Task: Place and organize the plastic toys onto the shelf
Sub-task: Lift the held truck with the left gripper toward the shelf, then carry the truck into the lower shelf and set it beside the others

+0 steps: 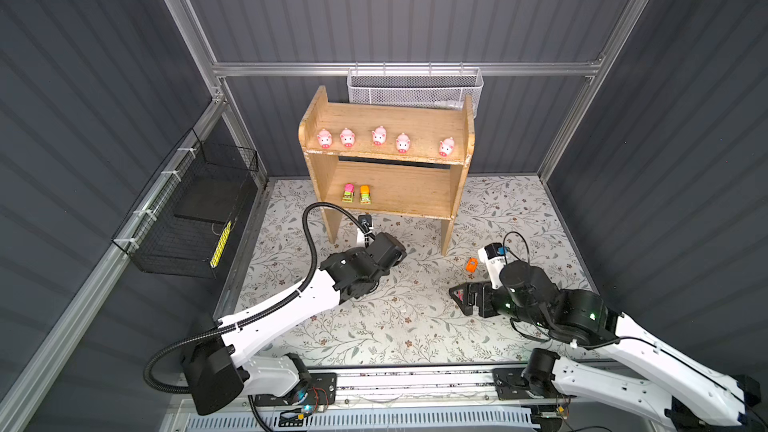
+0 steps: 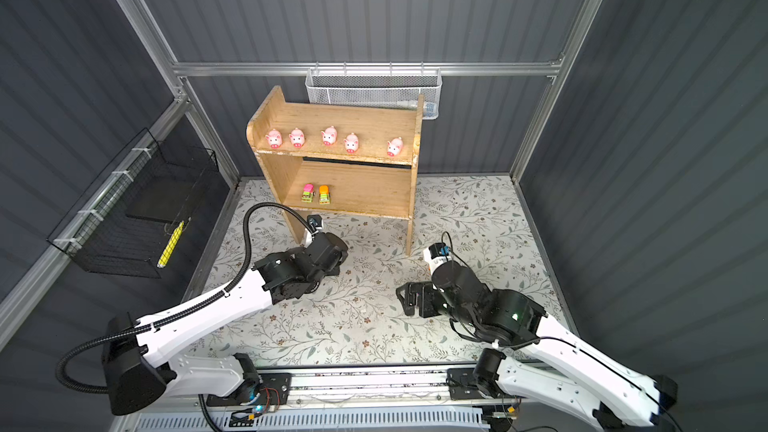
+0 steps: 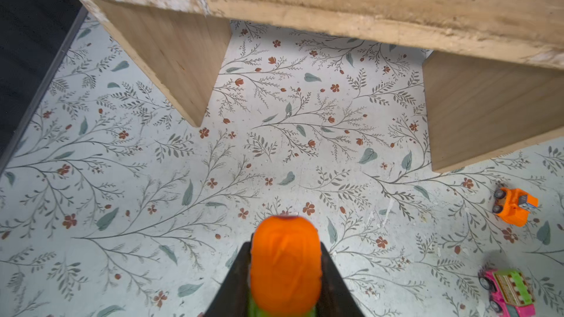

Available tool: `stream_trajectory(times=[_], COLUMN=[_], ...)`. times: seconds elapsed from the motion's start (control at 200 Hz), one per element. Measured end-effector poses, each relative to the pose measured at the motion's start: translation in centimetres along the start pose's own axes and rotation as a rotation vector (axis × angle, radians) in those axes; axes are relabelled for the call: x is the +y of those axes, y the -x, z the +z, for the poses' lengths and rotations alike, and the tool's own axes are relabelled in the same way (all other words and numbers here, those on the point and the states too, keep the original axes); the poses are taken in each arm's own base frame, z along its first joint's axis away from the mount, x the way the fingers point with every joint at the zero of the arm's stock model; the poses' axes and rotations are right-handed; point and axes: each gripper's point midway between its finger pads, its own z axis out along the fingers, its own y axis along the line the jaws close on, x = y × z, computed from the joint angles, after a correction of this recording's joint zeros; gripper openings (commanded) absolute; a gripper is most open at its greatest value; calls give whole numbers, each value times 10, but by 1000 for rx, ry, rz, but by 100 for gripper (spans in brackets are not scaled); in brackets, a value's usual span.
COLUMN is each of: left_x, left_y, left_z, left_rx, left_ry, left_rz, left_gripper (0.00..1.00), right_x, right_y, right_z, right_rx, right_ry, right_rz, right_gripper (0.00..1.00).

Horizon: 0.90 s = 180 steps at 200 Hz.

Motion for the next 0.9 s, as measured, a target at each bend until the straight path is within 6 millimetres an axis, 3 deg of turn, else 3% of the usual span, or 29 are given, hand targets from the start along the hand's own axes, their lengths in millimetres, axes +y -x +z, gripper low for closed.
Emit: stream_trajectory(times=[0.235,0.395,0.595,0.9], left_x=[-11,-26,-40,-38], left_y=[41,69,99,107], left_z=[-23,-20,4,45], left_rx=[-56,-80,-85,-41], left_ry=[-34,-40,-36,-12], left_rz=[30,51,58,84], left_gripper=[26,26,26,26], right_x=[26,28,21,23], right_y=[21,30,31,41], right_z=[-7,-24,-41,-42], right_rx=[-47,-98,-131,-147], right_ry=[66,93,96,66], right_rz=[-9,-5,-10,-77], right_gripper=[99,99,99,99])
